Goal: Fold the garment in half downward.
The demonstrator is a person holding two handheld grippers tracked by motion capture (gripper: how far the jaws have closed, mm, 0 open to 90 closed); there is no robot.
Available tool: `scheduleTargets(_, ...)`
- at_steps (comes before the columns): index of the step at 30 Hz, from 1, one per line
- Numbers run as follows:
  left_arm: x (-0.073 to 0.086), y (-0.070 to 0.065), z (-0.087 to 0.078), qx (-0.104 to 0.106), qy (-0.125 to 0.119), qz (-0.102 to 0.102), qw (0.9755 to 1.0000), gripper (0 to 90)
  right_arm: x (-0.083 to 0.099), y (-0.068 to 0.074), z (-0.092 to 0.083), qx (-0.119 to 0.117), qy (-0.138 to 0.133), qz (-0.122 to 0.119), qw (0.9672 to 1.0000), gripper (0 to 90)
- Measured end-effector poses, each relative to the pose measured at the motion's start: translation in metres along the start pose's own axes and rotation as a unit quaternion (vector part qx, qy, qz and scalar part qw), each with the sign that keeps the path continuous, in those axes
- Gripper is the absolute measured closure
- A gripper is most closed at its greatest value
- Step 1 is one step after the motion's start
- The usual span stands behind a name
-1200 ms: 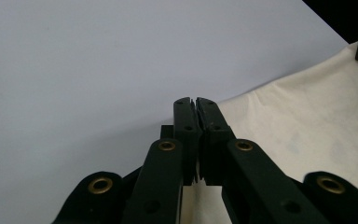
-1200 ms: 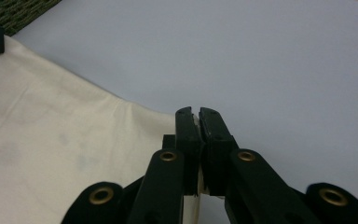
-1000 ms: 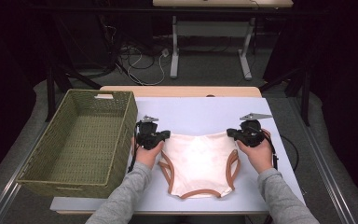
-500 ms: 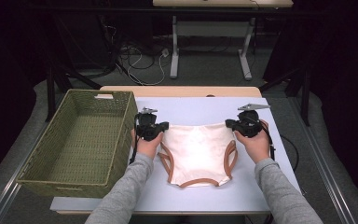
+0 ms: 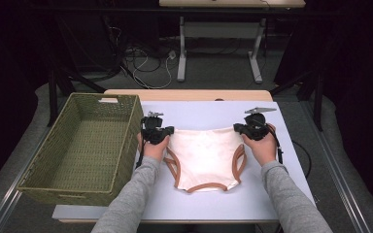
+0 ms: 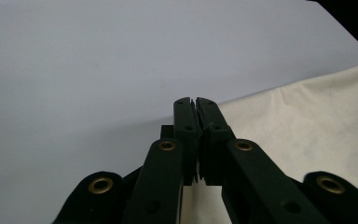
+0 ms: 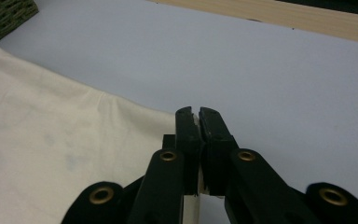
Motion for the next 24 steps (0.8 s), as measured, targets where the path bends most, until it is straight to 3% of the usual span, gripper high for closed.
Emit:
scheduleTargets(13, 0.008, 0.01, 0.02, -0.012, 0.021, -0.015, 0.9996, 87.6, 0.009, -0.005, 0.022, 0.014, 0.024, 0.0, 0.9996, 86.8)
scheduleTargets(24, 0.009, 0.01, 0.021, -0.013, 0.025, -0.013, 0.9995, 87.6, 0.01, -0.005, 0.024, 0.01, 0.023, 0.001, 0.9997, 85.6)
Point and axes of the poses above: each handheld gripper's, and its own axes: z roughly forward along the jaws, x roughly out of its underside, y roughly to its left, the point moved 9 cm from there along z, roughly forward along the jaws, and after that the axes turned 4 degrees about y, right-handed, at the moved point
